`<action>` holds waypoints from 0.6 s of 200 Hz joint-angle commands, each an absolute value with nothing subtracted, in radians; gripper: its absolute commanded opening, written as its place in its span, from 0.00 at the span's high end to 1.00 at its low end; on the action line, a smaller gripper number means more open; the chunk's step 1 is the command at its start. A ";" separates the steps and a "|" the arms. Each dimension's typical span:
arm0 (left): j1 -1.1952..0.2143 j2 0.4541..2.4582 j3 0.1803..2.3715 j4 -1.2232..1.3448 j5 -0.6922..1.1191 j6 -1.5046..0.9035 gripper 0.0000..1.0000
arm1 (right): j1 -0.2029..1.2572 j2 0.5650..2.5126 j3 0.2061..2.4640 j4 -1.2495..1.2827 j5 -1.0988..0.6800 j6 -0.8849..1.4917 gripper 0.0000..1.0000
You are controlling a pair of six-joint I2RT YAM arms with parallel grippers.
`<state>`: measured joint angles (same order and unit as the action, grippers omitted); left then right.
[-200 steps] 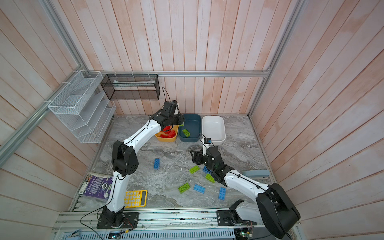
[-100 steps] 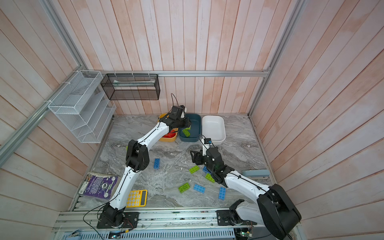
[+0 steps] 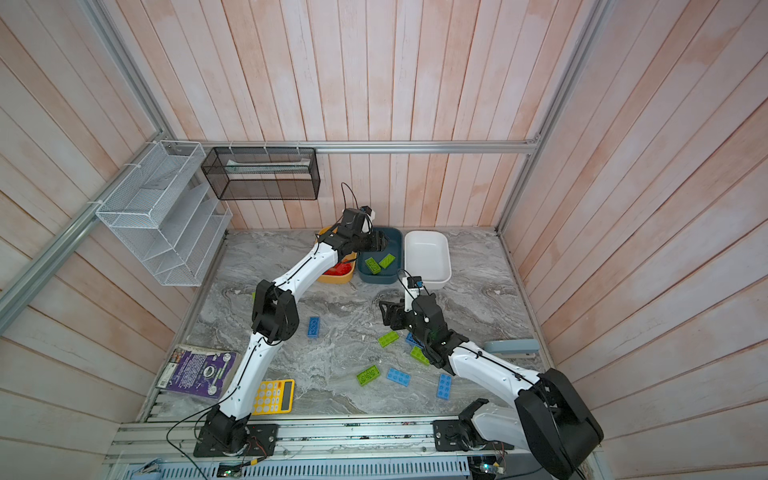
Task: Sort the legos into containers by color
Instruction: Place the lego in the container, then pick up the lego from the bottom-right of the table.
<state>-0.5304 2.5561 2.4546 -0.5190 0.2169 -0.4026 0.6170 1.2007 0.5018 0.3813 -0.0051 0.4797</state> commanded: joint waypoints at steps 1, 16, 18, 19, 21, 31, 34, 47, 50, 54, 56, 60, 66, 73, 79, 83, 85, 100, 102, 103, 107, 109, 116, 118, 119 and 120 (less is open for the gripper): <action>-0.529 2.433 2.421 -0.514 0.193 -0.370 0.30 | 0.629 1.174 0.520 0.343 0.014 0.480 0.24; -0.529 2.366 2.362 -0.510 0.182 -0.362 0.30 | 0.629 1.163 0.539 0.307 0.020 0.471 0.24; -0.529 2.356 2.352 -0.509 0.181 -0.361 0.29 | 0.629 1.162 0.542 0.301 0.020 0.470 0.24; -0.529 2.351 2.349 -0.507 0.180 -0.361 0.30 | 0.630 1.162 0.543 0.298 0.020 0.469 0.24; -0.528 2.341 2.338 -0.506 0.180 -0.359 0.29 | 0.630 1.160 0.547 0.295 0.021 0.467 0.24; -0.529 2.283 2.274 -0.491 0.177 -0.356 0.30 | 0.631 1.157 0.567 0.261 0.024 0.462 0.23; -0.529 2.263 2.256 -0.486 0.178 -0.355 0.30 | 0.630 1.154 0.573 0.250 0.024 0.461 0.23; -0.529 2.172 2.143 -0.457 0.174 -0.351 0.30 | 0.633 1.148 0.593 0.202 0.017 0.454 0.24; -0.529 2.149 2.115 -0.447 0.172 -0.351 0.29 | 0.634 1.146 0.597 0.189 0.017 0.453 0.24; -0.529 2.119 2.074 -0.433 0.168 -0.351 0.29 | 0.636 1.144 0.600 0.171 0.018 0.453 0.24; -0.530 2.101 2.053 -0.429 0.168 -0.352 0.29 | 0.637 1.142 0.603 0.163 0.020 0.453 0.24; -0.529 2.068 2.001 -0.416 0.165 -0.353 0.29 | 0.638 1.137 0.607 0.148 0.021 0.453 0.24; -0.529 2.019 1.940 -0.395 0.162 -0.352 0.29 | 0.641 1.129 0.609 0.124 0.026 0.454 0.24; -0.529 1.961 1.873 -0.374 0.154 -0.352 0.29 | 0.642 1.117 0.611 0.097 0.031 0.456 0.23; -0.529 1.911 1.819 -0.361 0.147 -0.353 0.29 | 0.644 1.110 0.612 0.072 0.034 0.459 0.24; -0.529 1.881 1.786 -0.353 0.144 -0.354 0.29 | 0.646 1.104 0.613 0.058 0.035 0.459 0.23; -0.529 1.868 1.769 -0.349 0.141 -0.355 0.29 | 0.647 1.102 0.613 0.052 0.035 0.460 0.23; -0.529 1.752 1.657 -0.333 0.128 -0.359 0.29 | 0.658 1.080 0.614 -0.004 0.049 0.467 0.23; -0.528 1.737 1.643 -0.333 0.127 -0.360 0.29 | 0.659 1.078 0.614 -0.013 0.052 0.468 0.23; -0.529 1.730 1.637 -0.332 0.127 -0.361 0.29 | 0.660 1.077 0.614 -0.017 0.054 0.469 0.23; -0.528 1.701 1.612 -0.335 0.123 -0.361 0.29 | 0.664 1.075 0.615 -0.032 0.059 0.470 0.23; -0.529 1.687 1.600 -0.337 0.122 -0.361 0.29 | 0.667 1.073 0.618 -0.038 0.062 0.472 0.23; -0.530 1.638 1.561 -0.343 0.114 -0.361 0.29 | 0.674 1.069 0.617 -0.065 0.071 0.477 0.23; -0.529 1.623 1.547 -0.345 0.111 -0.361 0.29 | 0.677 1.068 0.618 -0.073 0.074 0.478 0.23; -0.529 1.615 1.541 -0.346 0.109 -0.361 0.29 | 0.677 1.067 0.618 -0.076 0.076 0.479 0.23; -0.529 1.608 1.535 -0.347 0.108 -0.362 0.29 | 0.679 1.067 0.618 -0.080 0.077 0.480 0.23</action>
